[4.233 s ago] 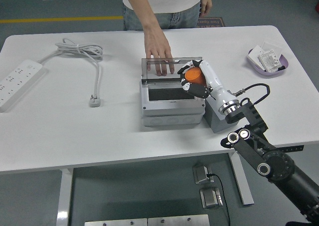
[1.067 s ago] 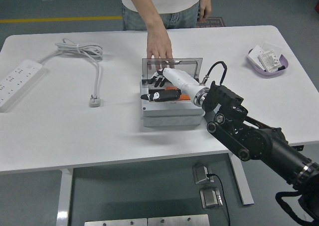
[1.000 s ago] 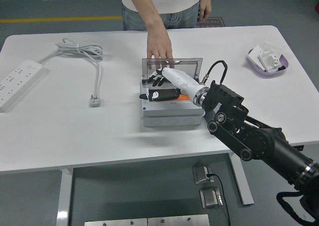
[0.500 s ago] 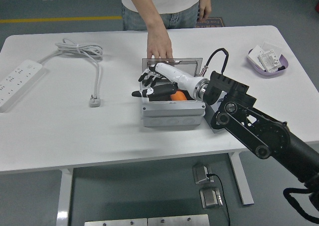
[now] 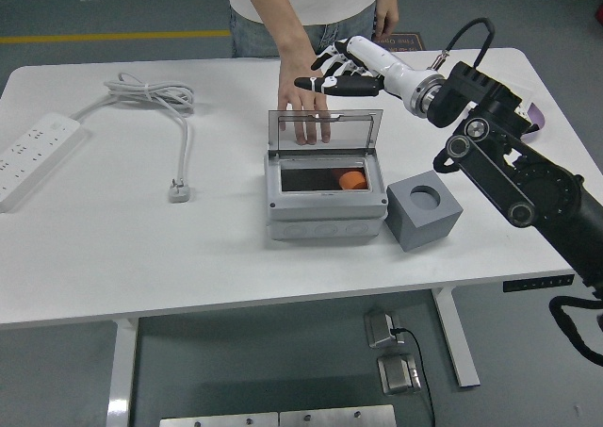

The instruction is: Fetch the battery,place it into the box,close the lid of the box

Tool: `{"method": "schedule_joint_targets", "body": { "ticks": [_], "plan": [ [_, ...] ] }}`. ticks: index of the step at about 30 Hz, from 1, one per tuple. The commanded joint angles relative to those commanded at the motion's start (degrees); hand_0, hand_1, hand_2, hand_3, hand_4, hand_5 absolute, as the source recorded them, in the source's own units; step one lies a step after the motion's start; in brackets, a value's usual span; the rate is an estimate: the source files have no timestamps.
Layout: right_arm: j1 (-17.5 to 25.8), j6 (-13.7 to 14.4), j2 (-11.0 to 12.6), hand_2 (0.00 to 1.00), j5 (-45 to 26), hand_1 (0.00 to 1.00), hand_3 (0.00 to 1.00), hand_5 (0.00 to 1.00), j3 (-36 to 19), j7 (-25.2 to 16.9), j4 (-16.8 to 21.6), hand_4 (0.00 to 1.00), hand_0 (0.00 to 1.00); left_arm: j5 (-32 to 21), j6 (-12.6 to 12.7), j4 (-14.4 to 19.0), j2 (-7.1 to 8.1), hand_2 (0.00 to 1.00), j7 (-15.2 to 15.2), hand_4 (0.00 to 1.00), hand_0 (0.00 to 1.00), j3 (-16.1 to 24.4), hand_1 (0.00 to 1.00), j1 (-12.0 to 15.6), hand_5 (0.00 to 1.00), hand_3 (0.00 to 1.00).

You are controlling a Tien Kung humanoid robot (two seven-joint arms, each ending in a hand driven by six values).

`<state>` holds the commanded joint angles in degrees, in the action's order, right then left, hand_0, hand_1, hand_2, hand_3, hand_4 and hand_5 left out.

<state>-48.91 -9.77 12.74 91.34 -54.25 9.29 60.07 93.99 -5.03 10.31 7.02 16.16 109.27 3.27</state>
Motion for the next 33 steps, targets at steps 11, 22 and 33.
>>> {"method": "schedule_joint_targets", "body": {
  "ticks": [11,22,33],
  "plan": [
    [0.5,1.8,-1.1,0.716,-1.4,0.689,0.871,0.764,3.7,-2.2,-8.7,0.998,0.608,0.2,-0.1,0.0,-0.03,0.669,-0.1,0.742,0.653,0.0,0.715,-0.4,0.232,0.663],
    [2.9,2.7,0.1,0.704,0.2,0.686,0.877,0.769,5.0,-2.0,-2.6,0.998,0.622,0.0,-0.1,0.0,-0.21,0.669,-0.2,0.741,0.653,0.0,0.714,-0.3,0.235,0.663],
    [6.0,3.0,1.4,0.687,0.5,0.665,0.872,0.771,7.1,-1.5,2.2,0.998,0.603,-0.3,-0.1,0.0,-0.41,0.668,-0.5,0.739,0.652,-0.2,0.712,-0.2,0.238,0.663]
  ]
}}
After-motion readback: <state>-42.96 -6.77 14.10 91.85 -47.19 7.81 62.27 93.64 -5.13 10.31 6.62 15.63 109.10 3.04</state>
